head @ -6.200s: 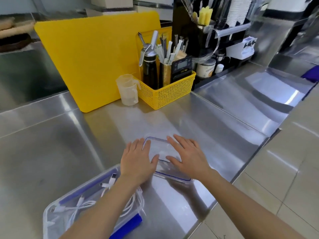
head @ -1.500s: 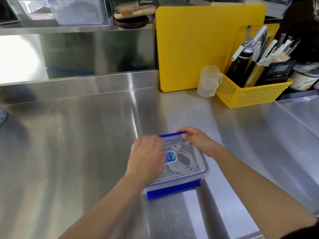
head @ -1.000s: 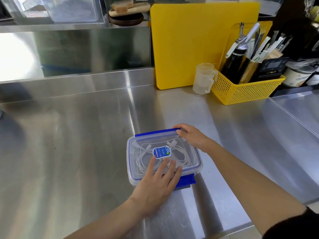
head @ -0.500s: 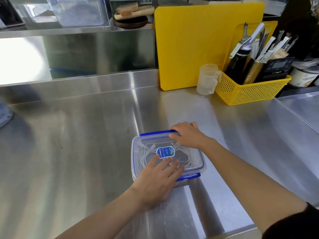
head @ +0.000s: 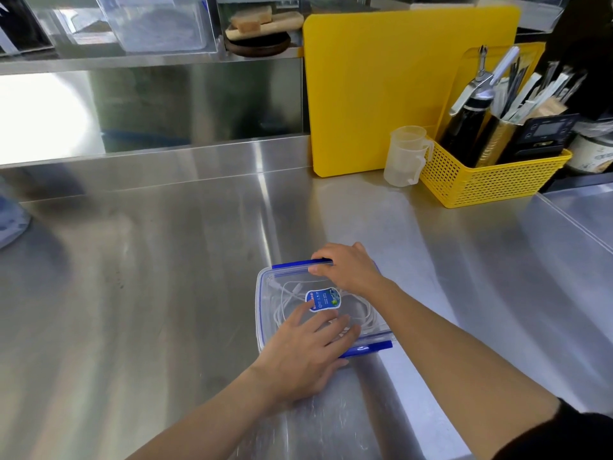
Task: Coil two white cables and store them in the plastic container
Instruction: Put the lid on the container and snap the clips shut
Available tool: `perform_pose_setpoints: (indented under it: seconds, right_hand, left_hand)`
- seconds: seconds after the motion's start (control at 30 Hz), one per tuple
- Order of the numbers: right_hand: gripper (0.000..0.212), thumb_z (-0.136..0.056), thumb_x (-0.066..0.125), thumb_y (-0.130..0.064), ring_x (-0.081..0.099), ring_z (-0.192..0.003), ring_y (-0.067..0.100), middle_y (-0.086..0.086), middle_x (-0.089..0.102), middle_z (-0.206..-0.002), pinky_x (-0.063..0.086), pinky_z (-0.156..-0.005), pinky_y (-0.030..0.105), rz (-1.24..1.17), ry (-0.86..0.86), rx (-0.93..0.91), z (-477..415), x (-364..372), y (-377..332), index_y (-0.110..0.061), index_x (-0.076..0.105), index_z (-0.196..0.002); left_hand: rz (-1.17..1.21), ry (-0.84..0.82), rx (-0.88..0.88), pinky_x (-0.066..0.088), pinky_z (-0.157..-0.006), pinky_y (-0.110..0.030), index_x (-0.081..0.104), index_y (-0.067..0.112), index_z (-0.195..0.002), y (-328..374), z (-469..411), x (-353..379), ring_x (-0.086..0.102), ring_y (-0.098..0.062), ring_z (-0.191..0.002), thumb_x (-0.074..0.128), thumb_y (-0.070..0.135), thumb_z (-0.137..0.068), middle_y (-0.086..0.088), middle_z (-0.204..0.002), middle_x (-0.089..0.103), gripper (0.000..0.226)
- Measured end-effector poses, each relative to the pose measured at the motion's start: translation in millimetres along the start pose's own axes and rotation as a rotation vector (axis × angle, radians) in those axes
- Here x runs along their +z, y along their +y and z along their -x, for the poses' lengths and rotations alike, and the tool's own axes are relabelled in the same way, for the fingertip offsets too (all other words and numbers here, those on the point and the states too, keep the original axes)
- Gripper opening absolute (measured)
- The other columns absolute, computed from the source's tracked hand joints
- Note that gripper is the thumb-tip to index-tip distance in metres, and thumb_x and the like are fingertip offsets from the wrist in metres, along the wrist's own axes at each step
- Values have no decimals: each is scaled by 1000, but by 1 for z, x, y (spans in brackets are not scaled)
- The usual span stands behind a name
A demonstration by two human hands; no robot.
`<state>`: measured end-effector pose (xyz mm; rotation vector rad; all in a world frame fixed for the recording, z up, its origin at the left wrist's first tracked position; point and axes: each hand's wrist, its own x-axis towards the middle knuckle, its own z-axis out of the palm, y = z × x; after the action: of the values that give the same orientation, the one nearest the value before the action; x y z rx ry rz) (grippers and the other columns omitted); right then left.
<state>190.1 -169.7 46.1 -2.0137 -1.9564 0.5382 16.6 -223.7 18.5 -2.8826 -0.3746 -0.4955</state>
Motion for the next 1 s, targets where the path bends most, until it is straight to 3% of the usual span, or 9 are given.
perform_pose_setpoints:
  seconds: [0.2,0.4,0.53,0.7,1.0]
  right_hand:
    - [32,-90,47,-42,54,-97,18,0,63,-109,28,-94,35,-6,10,16,0,1,1,-22,60,-112]
    - [35,-91,47,-40,52,-102,19,0,62,-116,28,-95,35,-25,6,38,3,-1,-3,-21,60,-116]
    - [36,-91,47,-40,52,-103,19,1,62,-117,28,-94,34,-15,13,43,4,0,-3,-20,59,-118]
    - [36,-91,48,-39,50,-102,18,1,62,-116,29,-92,33,-20,28,55,6,-1,-6,-18,59,-118]
    - [39,-92,42,-44,52,-105,18,1,59,-121,31,-95,34,49,-36,52,8,-2,-5,-21,53,-122]
  left_hand:
    - [88,55,-41,52,-91,-41,66,19,-115,2,0,5,67,-17,-102,45,38,-86,4,-110,72,41]
    - [78,114,-33,54,-90,-44,67,16,-115,5,3,16,68,-20,-103,31,33,-99,2,-110,73,43]
    - [78,130,-34,55,-87,-44,67,14,-114,7,5,22,67,-23,-105,51,25,-85,-2,-112,72,35]
    - [122,163,-93,56,-85,-43,71,13,-107,12,2,22,69,-23,-102,50,21,-81,-3,-108,74,34]
    - [138,78,-130,52,-93,-38,68,15,-110,16,-1,3,66,-21,-105,54,25,-82,-1,-110,72,33]
